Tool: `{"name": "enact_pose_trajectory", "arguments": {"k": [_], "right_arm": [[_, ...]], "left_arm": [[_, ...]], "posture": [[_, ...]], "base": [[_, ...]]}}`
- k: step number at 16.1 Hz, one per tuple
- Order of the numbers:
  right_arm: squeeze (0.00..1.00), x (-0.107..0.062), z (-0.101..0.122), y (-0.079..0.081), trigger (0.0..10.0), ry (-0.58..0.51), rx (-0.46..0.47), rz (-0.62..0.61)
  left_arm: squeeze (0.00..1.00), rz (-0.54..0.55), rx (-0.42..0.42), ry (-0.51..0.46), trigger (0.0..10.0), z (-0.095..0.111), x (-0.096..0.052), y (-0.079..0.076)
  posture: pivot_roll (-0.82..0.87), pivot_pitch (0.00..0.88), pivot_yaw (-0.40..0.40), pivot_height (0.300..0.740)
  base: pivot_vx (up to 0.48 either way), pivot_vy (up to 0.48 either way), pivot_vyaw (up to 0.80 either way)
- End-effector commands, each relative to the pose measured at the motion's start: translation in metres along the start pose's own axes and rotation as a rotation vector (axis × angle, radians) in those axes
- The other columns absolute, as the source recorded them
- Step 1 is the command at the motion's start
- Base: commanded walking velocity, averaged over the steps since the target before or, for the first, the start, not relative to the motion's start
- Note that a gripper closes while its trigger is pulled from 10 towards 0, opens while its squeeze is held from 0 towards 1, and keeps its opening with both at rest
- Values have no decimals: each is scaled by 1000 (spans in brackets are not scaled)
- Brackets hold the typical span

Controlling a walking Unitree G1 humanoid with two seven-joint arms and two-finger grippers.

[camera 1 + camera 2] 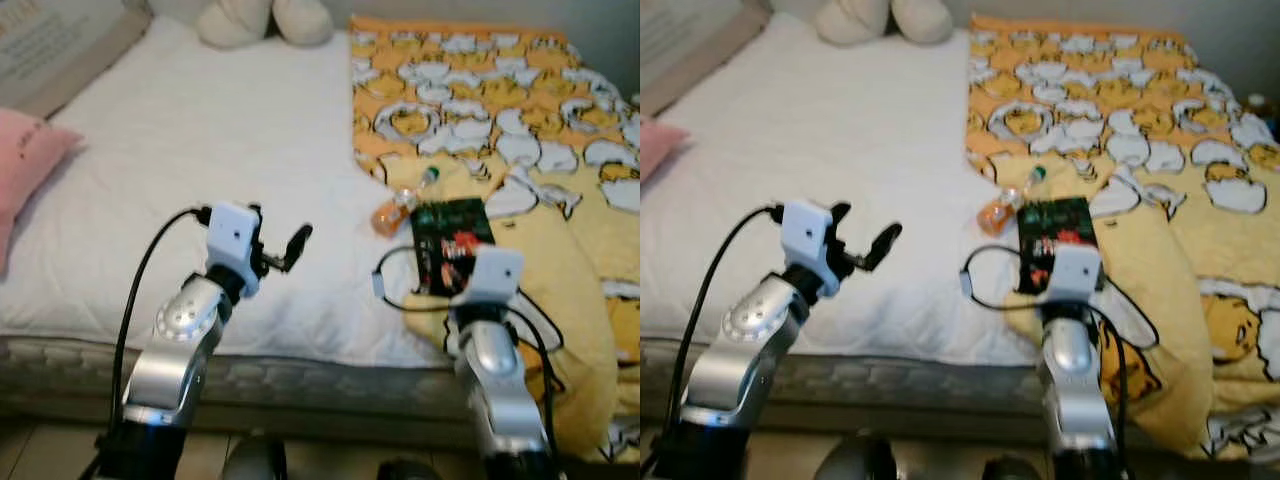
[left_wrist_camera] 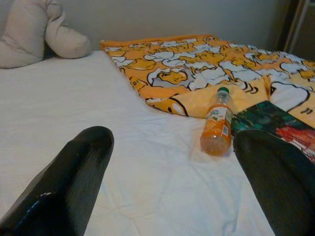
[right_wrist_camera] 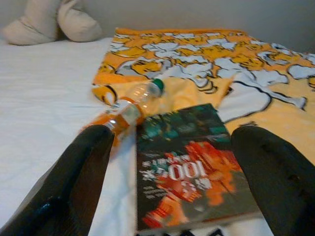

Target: Clean up the room

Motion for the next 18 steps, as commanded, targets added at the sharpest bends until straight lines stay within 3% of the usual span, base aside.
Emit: {"name": "enact_pose_trajectory", "arguments": {"k": [1,5,7,12,18], "right_arm": [[0,0,10,0,10000,-50,2,-2],[0,10,16,3,10000,-73,15,3],[0,16,20,4,10000,-90,15,-4],[0,9,20,6,10000,-117,37,12],[0,16,25,6,10000,-137,62,8]], "left_arm": [[0,27,-21,15,10000,-3,1,6],[0,7,28,-18,10000,2,13,3],[0,18,14,-27,10000,5,17,5],[0,32,3,-19,10000,-1,19,3],[0,6,35,-33,10000,2,26,-1]], "posture": [[-7,22,7,706],[-15,0,5,706],[-20,0,14,706],[-25,0,15,721],[-14,0,6,740]], "base": [[0,0,0],[0,0,0],[0,0,0],[0,0,0],[0,0,0]]}}
Point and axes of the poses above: a point about 5 cm out from each wrist's last joint towards the gripper, its own x axis pointing out of the wrist towards the gripper, its own z axis along the axis of the wrist's last joint, y = z × x, the point moved 2 cm from there along x, pointing out of the wrist towards the gripper, and after that the axes turned 14 degrees about x, right-handed, at the moved point
